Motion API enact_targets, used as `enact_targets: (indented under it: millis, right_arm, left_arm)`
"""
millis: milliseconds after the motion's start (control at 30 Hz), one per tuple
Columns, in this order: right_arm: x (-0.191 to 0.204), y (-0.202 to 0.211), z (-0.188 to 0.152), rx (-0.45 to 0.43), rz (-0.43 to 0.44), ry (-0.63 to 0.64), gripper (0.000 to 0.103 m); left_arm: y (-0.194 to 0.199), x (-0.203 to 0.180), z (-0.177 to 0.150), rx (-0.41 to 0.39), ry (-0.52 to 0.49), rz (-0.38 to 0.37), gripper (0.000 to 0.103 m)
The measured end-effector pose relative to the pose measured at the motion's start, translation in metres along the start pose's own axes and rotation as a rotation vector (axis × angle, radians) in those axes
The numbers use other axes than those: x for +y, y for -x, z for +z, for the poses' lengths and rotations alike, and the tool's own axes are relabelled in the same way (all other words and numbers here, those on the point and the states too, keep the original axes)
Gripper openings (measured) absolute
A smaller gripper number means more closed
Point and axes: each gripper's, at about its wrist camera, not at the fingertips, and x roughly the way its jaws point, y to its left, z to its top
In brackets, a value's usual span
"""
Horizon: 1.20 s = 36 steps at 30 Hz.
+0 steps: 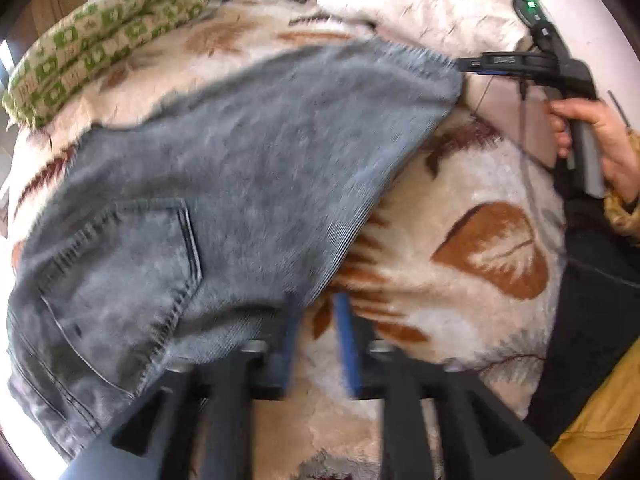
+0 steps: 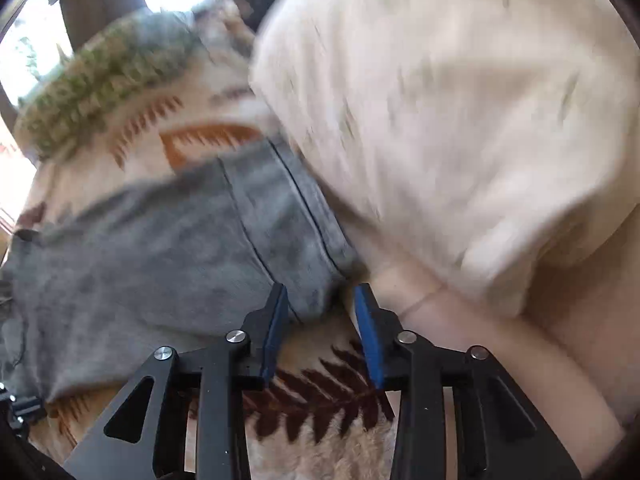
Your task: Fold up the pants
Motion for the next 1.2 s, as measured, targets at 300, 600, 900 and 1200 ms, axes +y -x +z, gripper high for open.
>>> enact_targets:
  millis: [300, 600, 900, 1200]
  right_arm:
    - [0.061, -0.056, 0.006, 0.024, 0.159, 0.123, 0.035]
    - [0.045, -0.055, -0.003, 0.052, 0.126, 0.037, 0.037]
    - [0.028, -0.052, -0.012, 0.126, 0.187, -0.094, 0.051]
    - [-0.003, -0.04, -0.055, 0.237, 0.236, -0.34, 0.06]
  left_arm:
    - [-0.014, 0.023, 0.063, -0.106, 0.145, -0.047, 0.062]
    - [-0.06, 0.036, 0.105, -0.197, 0.336, 0.066, 0.06]
    - [-0.088, 0.028, 0.113, -0.15, 0.313, 0.148, 0.06]
    - [-0.086, 0.03, 0.114, -0.153, 0.309, 0.152, 0.06]
